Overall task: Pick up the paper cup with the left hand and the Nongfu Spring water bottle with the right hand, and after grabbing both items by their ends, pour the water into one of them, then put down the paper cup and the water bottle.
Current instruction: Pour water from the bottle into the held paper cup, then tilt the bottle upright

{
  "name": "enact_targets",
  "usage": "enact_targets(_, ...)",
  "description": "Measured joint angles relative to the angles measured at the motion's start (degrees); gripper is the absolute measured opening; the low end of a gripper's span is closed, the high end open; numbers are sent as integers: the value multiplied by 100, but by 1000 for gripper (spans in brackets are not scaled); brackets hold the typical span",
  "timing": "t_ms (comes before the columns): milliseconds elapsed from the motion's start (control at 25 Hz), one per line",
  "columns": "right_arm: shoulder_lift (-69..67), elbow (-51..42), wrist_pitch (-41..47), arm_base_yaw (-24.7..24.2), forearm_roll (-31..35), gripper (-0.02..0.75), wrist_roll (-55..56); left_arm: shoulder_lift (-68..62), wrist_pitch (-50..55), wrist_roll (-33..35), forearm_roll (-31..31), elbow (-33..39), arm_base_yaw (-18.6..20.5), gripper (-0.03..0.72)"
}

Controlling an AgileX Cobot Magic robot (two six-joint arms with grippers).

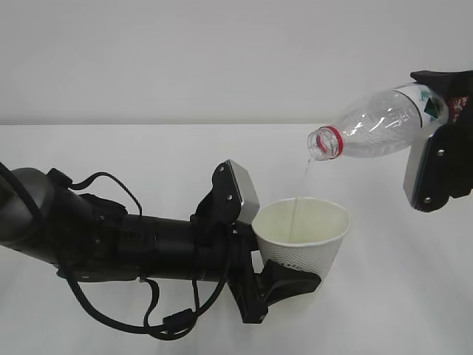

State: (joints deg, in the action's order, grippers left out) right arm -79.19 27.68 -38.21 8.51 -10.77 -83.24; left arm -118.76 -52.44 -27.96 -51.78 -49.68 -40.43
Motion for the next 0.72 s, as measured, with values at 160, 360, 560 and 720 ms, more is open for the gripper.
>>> enact_targets(160,0,0,0,0,0,514,0,0,4,0,0,0,0,493)
enact_targets(360,0,0,0,0,0,514,-4,0,13,0,0,0,0,493)
enact_targets(560,0,0,0,0,0,514,-4,0,13,0,0,0,0,493)
enact_targets(720,0,0,0,0,0,514,-37,0,13,0,0,0,0,492)
